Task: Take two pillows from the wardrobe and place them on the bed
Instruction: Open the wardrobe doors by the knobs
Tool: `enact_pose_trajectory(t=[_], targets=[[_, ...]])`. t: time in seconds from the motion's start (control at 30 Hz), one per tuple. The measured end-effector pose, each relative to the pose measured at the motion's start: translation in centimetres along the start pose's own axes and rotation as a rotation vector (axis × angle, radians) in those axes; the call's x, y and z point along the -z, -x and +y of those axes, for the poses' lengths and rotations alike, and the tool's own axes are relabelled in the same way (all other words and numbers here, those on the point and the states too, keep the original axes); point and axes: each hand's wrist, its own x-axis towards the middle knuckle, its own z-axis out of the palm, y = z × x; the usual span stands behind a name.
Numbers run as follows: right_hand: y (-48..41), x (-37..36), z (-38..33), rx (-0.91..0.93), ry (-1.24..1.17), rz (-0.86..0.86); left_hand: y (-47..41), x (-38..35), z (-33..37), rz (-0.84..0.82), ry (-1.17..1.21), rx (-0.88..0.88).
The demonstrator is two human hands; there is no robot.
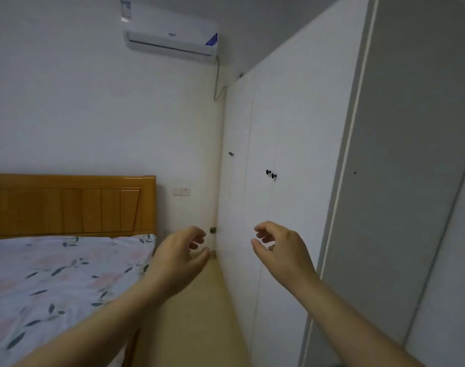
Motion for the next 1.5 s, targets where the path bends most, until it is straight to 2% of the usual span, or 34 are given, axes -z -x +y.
enact_pose_trajectory(t=[0.47, 0.7, 1.0, 1.13, 1.33, 1.5], targets=[[-17.2, -7.7, 15.4, -0.087, -0.068, 0.047, -19.5, -13.7, -6.9, -0.072, 0.052, -0.009], [-24.0, -11.9, 20.1, -0.131, -0.061, 0.034, -27.6, -17.8, -10.4, -0.097, 0.078, -0.011], [-32.4, -17.6, 23.5, -0.238, -0.017, 0.16, -38.9, -22.1, -16.9, -0.158, 0.216, -0.092], [-34.7, -19.2, 24.3, -0.326, 0.019, 0.242, -43.7, -23.8, -19.7, -0.241, 0.274, -0.166], [-37.7, -19.9, 25.4, -0.415, 0.066, 0.358, -50.0, -27.3, -21.3, -0.318, 0.365, -0.28], [-39.8, -19.0, 27.0, -0.397, 0.101, 0.485, -54.3, -30.4, -20.2, -0.357, 0.442, -0.367]])
